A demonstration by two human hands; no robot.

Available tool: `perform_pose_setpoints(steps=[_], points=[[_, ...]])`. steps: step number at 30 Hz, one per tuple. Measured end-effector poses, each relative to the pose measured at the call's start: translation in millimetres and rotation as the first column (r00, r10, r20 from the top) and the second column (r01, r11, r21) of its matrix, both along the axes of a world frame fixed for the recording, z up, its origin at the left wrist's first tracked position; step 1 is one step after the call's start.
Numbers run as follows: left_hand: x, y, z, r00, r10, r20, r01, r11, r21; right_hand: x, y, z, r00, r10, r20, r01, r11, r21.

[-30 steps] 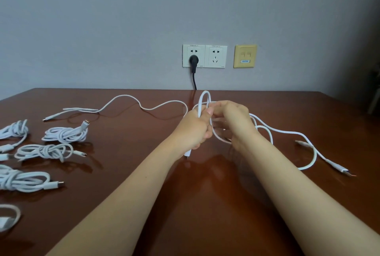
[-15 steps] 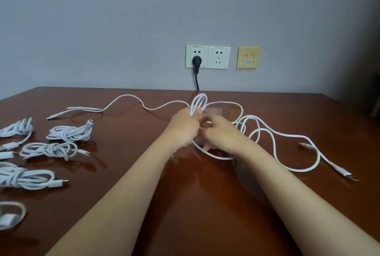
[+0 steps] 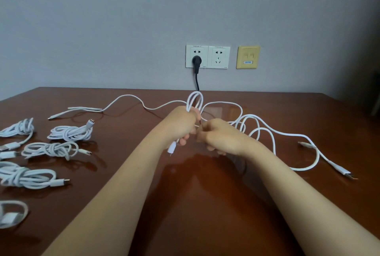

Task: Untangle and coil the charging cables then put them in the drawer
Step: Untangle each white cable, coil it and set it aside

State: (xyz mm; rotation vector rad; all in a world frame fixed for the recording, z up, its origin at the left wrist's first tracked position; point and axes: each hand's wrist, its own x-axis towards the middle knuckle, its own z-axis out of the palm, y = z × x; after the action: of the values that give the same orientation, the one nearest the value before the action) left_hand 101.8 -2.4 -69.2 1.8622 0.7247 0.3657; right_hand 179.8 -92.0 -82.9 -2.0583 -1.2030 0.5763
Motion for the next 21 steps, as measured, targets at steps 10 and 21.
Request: perform_pose_setpoints(steps=[10, 21], points=[[12, 21, -20, 0.986, 0.165, -0.033, -0.159, 0.977, 0.139, -1, -2, -2, 0.885, -0.06, 0.461, 0.069, 0.998, -0.003], [1, 31, -11, 0.724, 0.529, 0.442, -0.05, 0.68, -0.731, 3, -3, -1, 0.875, -0.205, 0.439, 0.13, 0.972, 0.194]])
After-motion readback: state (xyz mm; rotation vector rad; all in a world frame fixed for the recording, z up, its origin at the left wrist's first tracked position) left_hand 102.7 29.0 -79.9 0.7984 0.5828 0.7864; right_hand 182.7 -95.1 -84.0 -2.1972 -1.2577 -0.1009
